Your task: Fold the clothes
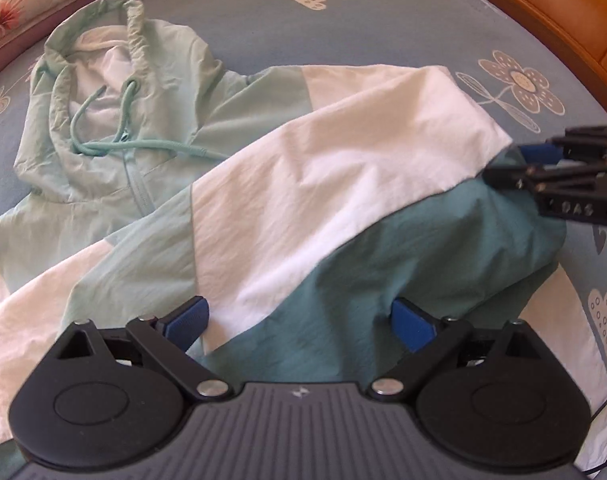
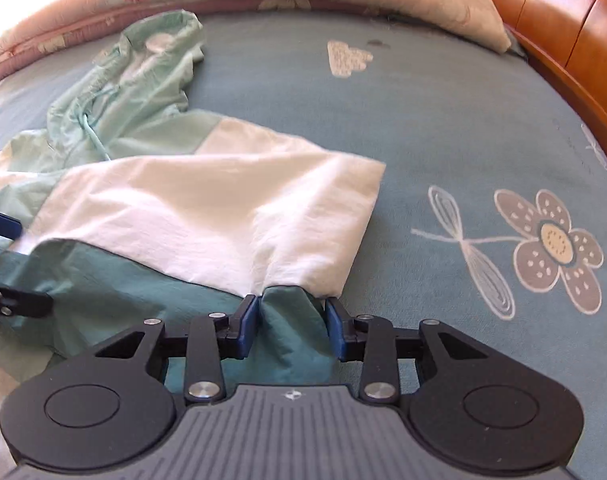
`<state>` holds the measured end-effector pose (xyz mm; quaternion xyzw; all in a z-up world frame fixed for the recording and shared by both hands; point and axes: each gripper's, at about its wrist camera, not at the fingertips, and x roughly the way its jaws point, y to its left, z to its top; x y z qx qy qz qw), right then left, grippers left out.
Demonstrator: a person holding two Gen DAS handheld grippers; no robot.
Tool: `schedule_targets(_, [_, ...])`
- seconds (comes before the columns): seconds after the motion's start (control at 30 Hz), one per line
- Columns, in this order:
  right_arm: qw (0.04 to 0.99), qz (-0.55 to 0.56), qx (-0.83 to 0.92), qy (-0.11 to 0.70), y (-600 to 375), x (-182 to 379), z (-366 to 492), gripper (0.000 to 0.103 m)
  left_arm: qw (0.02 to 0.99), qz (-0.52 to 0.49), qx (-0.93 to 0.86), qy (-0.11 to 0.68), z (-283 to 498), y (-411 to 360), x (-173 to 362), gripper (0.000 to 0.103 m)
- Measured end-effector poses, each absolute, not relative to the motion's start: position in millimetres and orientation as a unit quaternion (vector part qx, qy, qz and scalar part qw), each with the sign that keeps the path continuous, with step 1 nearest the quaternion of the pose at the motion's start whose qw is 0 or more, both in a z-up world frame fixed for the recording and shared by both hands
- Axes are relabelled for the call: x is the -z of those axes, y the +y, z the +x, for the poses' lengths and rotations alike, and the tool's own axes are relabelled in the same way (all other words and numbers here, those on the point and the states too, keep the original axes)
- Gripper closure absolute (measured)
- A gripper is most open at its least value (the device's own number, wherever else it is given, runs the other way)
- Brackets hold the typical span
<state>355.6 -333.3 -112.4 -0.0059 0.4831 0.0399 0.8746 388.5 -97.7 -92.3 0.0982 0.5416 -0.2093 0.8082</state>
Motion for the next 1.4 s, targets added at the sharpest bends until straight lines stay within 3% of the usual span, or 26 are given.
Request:
schedule_targets(0.2, [0.881, 0.013, -0.027, 0.472, -329.3, 100.2, 346.0, 0.058, 0.849, -0.021, 0.107, 0.517, 379.7, -34.1, 68.6, 0.007])
schedule_targets(0.3, [0.884, 0.0, -0.026, 0.467, -325.2, 93.5, 342.3, 0.057, 0.86, -0.078, 0.014, 0.503, 376.7, 0.3, 71.3, 0.013])
schedule_targets(0.4, [0.89, -0.029, -0.028, 0.455, -318.0, 86.2, 340.2, 0.054, 0.852, -0.158, -0.055, 0.496, 370.3, 37.2, 84.4, 0.014])
schedule_targets(0.47, [0.893, -0.048, -0.029, 0.446, -313.2, 81.3, 338.7, 0.054, 0.834, -0.204, -0.079, 0.507, 367.9, 55.3, 99.3, 0.024])
schedule_targets(0.57, [0.896, -0.046, -0.031, 0.441, -307.0, 76.4, 341.2, 0.051, 0.816, -0.266, -0.074, 0.508, 361.3, 68.7, 117.2, 0.026])
schedule_targets(0.63, [0.896, -0.046, -0.032, 0.44, -301.9, 74.9, 342.0, 0.045, 0.817, -0.26, -0.056, 0.512, 365.8, 62.8, 119.3, 0.026])
schedule_targets(0.73, [0.9, -0.046, -0.036, 0.431, -293.9, 71.2, 339.6, 0.044, 0.82, -0.238, -0.036, 0.519, 374.7, 51.6, 118.2, 0.025])
schedule_targets(0.77, [0.901, -0.044, -0.037, 0.429, -291.6, 69.6, 338.5, 0.044, 0.822, -0.235, -0.031, 0.518, 376.7, 49.4, 117.4, 0.031])
schedule_targets(0.8, [0.902, -0.04, -0.037, 0.428, -289.1, 67.4, 337.0, 0.044, 0.822, -0.23, -0.03, 0.519, 377.7, 48.2, 115.0, 0.047])
schedule_targets(0.9, [0.903, -0.036, -0.032, 0.428, -284.7, 64.4, 332.5, 0.044, 0.827, -0.207, -0.029, 0.522, 378.8, 45.4, 104.3, 0.07])
schedule_targets(1.17, [0.9, -0.019, -0.047, 0.433, -277.9, 64.2, 313.5, 0.044, 0.862, -0.153, 0.001, 0.483, 387.0, 55.1, 67.3, 0.073])
schedule_targets(1.4, [0.91, -0.004, -0.03, 0.413, -290.3, 66.7, 317.8, 0.047, 0.846, -0.091, 0.005, 0.525, 392.6, 44.9, 94.5, 0.073])
